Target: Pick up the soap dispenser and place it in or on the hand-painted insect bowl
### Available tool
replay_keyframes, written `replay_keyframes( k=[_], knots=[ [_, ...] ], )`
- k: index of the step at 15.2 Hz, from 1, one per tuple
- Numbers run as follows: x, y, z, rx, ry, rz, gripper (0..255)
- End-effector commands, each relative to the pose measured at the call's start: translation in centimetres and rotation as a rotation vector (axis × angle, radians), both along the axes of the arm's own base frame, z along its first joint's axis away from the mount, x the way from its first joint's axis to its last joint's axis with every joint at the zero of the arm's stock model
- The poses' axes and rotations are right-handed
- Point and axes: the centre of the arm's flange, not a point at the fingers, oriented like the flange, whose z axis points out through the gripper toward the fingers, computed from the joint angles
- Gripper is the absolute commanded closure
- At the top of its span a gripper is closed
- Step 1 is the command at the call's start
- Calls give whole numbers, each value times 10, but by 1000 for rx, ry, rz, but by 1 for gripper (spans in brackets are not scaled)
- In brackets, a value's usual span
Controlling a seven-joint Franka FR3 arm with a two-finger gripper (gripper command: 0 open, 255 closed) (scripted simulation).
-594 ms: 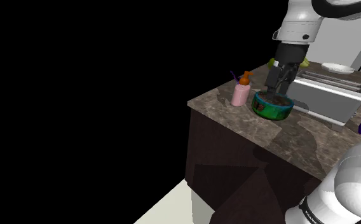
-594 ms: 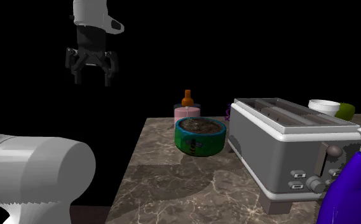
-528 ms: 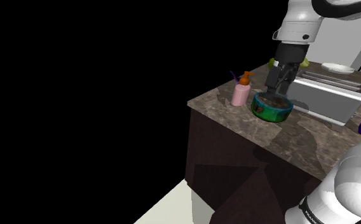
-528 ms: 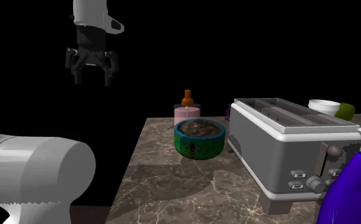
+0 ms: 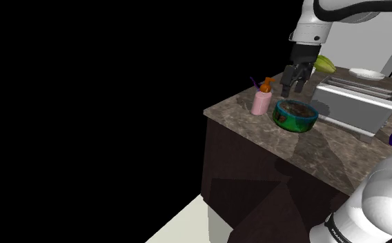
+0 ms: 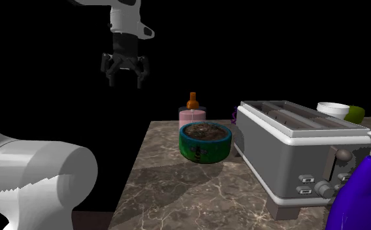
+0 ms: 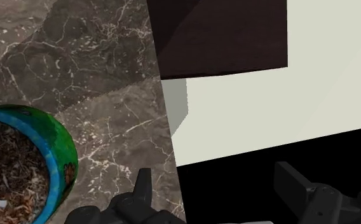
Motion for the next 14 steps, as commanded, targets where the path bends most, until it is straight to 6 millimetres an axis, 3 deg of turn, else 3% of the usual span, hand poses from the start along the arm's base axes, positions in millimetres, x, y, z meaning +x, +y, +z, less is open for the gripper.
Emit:
replay_keyframes(
  k=[1, 14],
  knots=[
    [17, -20, -6, -2, -5, -2, 0],
    [120, -152, -22, -10, -32, -19, 0]
  ],
)
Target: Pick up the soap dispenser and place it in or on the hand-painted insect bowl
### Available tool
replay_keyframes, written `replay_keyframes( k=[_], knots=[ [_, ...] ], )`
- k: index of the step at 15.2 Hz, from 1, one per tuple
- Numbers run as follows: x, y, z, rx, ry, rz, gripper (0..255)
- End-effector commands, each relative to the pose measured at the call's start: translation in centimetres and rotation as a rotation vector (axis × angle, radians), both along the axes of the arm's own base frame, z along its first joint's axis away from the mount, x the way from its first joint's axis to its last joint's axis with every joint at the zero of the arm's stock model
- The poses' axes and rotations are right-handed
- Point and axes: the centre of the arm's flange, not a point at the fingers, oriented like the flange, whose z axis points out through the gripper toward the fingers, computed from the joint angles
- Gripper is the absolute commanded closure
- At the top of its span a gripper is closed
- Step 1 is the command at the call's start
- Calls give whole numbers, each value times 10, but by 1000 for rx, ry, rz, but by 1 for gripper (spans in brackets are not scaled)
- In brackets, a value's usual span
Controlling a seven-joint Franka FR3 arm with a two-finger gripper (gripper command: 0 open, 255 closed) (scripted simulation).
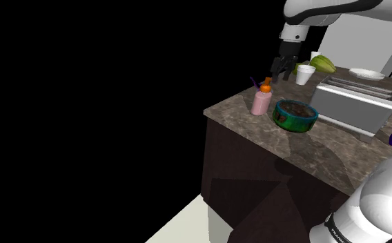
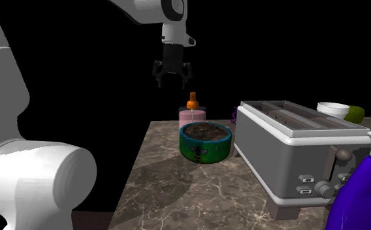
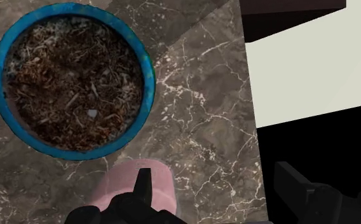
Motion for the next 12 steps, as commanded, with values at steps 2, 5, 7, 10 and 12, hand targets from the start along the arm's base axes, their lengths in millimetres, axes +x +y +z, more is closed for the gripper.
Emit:
replay_keyframes(
  k=[2, 5, 7, 10, 12],
  knots=[
    [25, -34, -5, -3, -6, -3, 0],
    [49, -64, -8, -5, -13, -7, 0],
    [64, -85, -10, -6, -17, -10, 0],
    [65, -86, -21, -7, -17, -10, 0],
    [65, -85, -31, -6, -17, -10, 0]
  ],
)
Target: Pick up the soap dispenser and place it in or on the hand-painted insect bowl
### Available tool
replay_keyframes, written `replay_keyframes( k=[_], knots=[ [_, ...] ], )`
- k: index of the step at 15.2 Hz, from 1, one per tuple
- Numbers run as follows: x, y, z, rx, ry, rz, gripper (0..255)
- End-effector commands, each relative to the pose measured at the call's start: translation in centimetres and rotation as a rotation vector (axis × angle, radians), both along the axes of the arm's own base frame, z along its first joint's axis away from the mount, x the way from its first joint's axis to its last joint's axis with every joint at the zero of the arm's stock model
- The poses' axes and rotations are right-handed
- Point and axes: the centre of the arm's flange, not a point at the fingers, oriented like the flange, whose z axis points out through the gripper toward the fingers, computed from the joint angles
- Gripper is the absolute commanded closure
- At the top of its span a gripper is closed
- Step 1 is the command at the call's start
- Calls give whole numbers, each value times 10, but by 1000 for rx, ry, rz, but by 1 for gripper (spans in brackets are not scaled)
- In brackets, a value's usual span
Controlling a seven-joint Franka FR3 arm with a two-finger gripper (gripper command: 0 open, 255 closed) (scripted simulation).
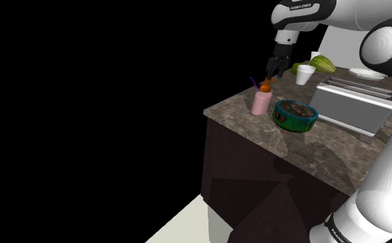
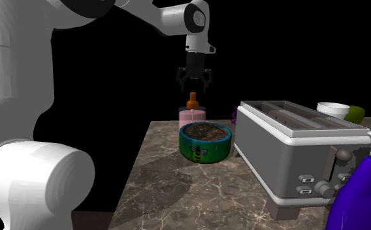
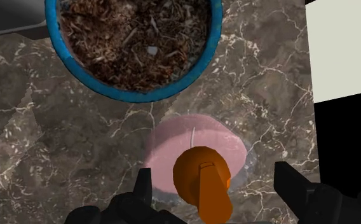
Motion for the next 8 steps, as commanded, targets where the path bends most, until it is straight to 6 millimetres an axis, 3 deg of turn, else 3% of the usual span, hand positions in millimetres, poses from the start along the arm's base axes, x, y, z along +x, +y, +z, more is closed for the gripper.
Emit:
replay_keyframes(
  k=[1, 3, 8],
  knots=[
    [-1, 1, -11, 0, -1, 0, 0],
    [-1, 2, -25, 0, -1, 0, 0],
    [-1, 2, -25, 0, -1, 0, 0]
  ],
)
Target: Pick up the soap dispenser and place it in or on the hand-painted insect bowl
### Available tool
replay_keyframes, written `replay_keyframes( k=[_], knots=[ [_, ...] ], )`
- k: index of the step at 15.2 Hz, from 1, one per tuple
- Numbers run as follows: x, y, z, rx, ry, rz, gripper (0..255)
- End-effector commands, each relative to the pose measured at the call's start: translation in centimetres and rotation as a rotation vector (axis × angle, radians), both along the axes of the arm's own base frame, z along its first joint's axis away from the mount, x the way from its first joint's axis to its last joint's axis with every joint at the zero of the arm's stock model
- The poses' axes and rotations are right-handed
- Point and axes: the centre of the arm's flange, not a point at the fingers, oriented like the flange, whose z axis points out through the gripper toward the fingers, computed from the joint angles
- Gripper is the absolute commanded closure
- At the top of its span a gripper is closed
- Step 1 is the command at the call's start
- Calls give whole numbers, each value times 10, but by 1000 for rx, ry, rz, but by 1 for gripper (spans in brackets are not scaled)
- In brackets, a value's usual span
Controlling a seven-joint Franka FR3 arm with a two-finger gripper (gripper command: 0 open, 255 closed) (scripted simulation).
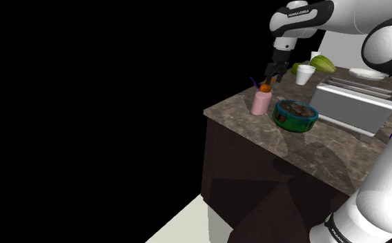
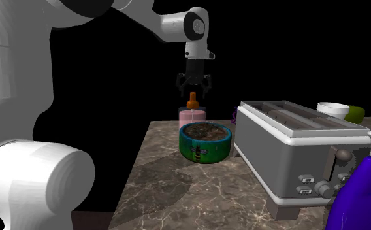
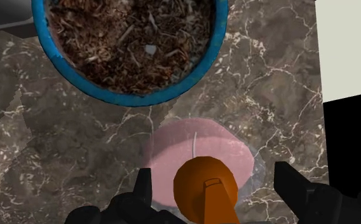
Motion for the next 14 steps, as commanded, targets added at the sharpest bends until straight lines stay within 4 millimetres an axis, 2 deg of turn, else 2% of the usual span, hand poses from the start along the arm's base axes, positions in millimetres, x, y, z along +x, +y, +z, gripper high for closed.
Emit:
replay_keyframes(
  k=[1, 3, 4, 13, 14],
  knots=[
    [0, 0, 0, 0, 0, 0, 0],
    [0, 0, 0, 0, 0, 0, 0],
    [0, 0, 0, 0, 0, 0, 255],
    [0, 0, 0, 0, 0, 0, 255],
    [0, 0, 5, 0, 0, 0, 255]
  ],
)
